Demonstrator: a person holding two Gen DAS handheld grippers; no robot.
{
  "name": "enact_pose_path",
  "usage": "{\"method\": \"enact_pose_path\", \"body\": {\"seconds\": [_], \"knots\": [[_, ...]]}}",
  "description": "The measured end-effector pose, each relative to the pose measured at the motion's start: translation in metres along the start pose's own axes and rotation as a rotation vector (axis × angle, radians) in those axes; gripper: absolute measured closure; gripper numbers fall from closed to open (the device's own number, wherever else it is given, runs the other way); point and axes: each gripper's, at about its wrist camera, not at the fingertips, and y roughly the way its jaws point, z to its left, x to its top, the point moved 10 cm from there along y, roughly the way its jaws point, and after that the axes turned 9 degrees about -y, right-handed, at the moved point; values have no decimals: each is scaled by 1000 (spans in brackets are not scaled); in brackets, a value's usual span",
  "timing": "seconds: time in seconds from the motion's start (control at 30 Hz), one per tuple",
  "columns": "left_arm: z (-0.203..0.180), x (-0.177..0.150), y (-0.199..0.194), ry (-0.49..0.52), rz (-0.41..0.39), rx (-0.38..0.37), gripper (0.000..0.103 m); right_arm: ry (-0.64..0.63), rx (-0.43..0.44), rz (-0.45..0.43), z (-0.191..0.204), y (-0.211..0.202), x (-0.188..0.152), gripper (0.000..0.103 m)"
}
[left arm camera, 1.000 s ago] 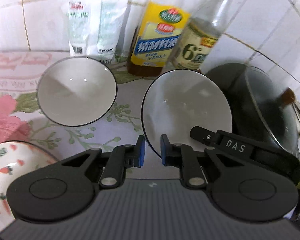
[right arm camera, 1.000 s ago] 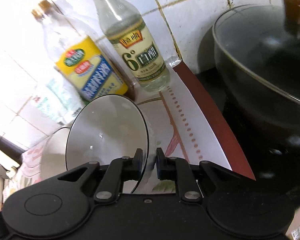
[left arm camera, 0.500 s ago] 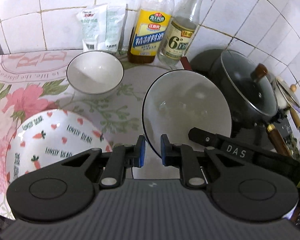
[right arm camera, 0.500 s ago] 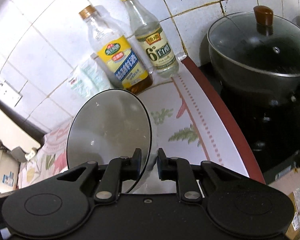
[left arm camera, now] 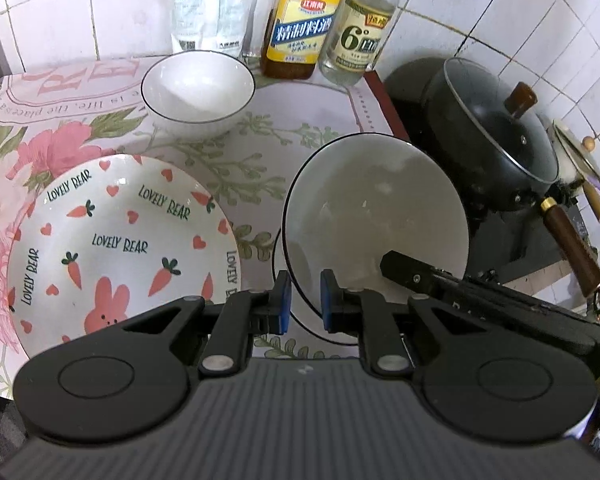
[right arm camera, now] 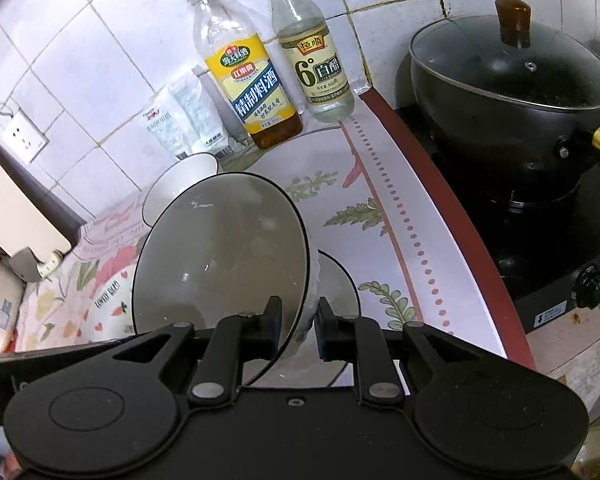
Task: Organize plates and bowls
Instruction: 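Lift the white bowl with both grippers and carry it over the placed bowl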
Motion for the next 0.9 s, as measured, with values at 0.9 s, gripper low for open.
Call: {"method": "enact_pose_path", "body": {"seconds": [0.9], "knots": [[17,-13,27,-76,68,24,90,-304,-172,-17,13,14,-8,76]]}}
